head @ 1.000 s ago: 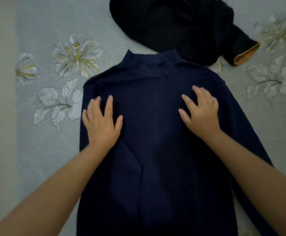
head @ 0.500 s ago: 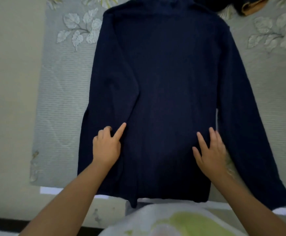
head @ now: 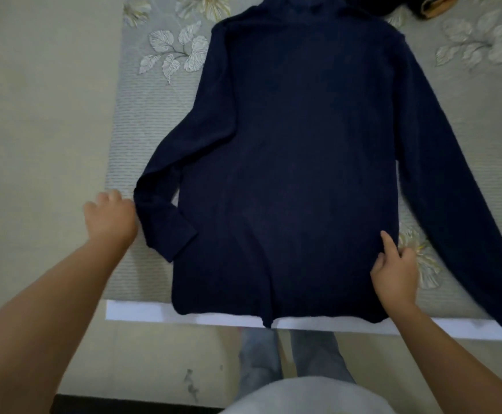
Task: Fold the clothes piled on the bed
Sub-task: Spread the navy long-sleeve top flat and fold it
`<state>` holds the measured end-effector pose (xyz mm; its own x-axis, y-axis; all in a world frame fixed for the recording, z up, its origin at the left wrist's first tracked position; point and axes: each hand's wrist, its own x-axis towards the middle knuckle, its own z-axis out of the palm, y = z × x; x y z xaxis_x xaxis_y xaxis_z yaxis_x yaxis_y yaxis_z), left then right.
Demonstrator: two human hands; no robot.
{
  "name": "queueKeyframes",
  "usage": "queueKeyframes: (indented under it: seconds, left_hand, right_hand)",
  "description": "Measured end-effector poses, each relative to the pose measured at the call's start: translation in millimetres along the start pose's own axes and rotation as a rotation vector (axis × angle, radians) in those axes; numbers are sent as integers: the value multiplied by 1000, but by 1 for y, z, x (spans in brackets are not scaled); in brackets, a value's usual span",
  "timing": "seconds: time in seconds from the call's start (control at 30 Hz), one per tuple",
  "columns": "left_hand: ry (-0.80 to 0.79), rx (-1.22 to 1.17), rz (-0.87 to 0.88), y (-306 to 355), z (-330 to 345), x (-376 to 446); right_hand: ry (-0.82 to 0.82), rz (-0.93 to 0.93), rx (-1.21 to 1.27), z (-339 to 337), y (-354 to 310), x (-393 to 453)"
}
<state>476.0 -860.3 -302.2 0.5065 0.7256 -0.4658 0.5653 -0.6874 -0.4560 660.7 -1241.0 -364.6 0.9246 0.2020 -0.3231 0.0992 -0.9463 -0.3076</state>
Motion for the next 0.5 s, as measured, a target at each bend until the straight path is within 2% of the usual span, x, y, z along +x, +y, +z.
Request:
queueKeyframes:
  seconds: [0.17,0.23,0.3,0.37,0.5]
  left_hand:
    - [27,-586,109,74,22,-69]
    - [-45,-652,47,99,37,-92]
    - [-128,-679,-92,111,52,-105]
    - [-149,-708,-164,113,59,-108]
    - [-174,-763,-96,99,70,-106]
  right_hand:
    - [-68,98,-89,4,-4,-44]
    - [-94,123,-96,6,-2,-57]
    - [-108,152,-88,8,1,-61]
    - [-132,163,-114,7,5,-58]
    - [-153,146,-218,-12,26,-50]
